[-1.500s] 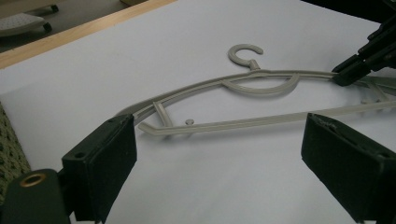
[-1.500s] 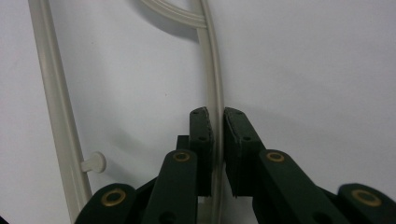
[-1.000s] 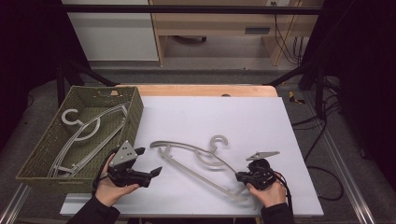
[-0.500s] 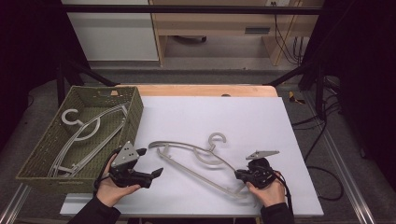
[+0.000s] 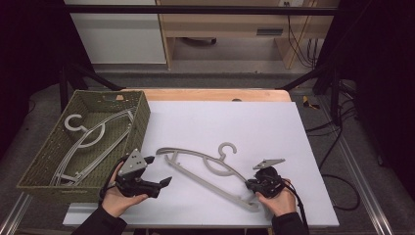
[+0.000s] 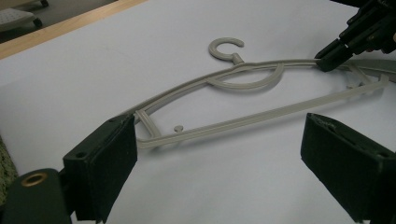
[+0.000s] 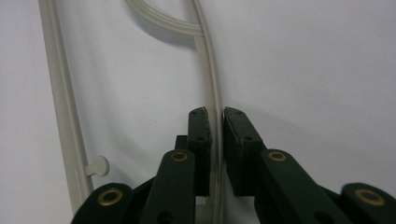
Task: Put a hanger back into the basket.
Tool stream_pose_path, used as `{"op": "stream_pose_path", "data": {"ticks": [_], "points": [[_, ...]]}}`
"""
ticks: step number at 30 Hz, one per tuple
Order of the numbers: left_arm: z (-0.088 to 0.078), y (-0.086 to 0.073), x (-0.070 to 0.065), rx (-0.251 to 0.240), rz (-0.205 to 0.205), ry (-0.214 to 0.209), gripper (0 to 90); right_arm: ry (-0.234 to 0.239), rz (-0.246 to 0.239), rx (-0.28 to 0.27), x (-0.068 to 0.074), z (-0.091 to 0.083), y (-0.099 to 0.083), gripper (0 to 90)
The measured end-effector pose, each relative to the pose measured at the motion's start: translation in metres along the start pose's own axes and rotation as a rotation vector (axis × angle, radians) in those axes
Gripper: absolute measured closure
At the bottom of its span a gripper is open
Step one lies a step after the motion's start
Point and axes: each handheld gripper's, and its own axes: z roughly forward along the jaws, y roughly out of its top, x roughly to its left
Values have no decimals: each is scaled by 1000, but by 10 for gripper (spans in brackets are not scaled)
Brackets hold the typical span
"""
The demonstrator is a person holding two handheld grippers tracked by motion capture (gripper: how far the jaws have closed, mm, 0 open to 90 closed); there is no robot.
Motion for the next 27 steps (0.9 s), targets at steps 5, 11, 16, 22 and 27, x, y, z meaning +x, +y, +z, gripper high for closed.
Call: {"op": "stream_pose_path", "data": {"ticks": [5, 11, 16, 22, 27], "points": [[0, 0, 0, 1, 1, -1, 106, -15, -5, -7, 1, -6, -1, 691], [0, 0, -1, 1, 4, -3, 107, -22, 1, 40, 9, -8, -7, 679], [1, 0, -1, 5, 6, -3, 107, -71, -14, 62, 11, -9, -8, 817], [1, 0, -2, 6, 5, -6, 107, -63, -6, 85, 11, -10, -7, 813], [2, -1, -2, 9, 6, -5, 108, -82, -48, 103, 14, -9, -6, 815]]}}
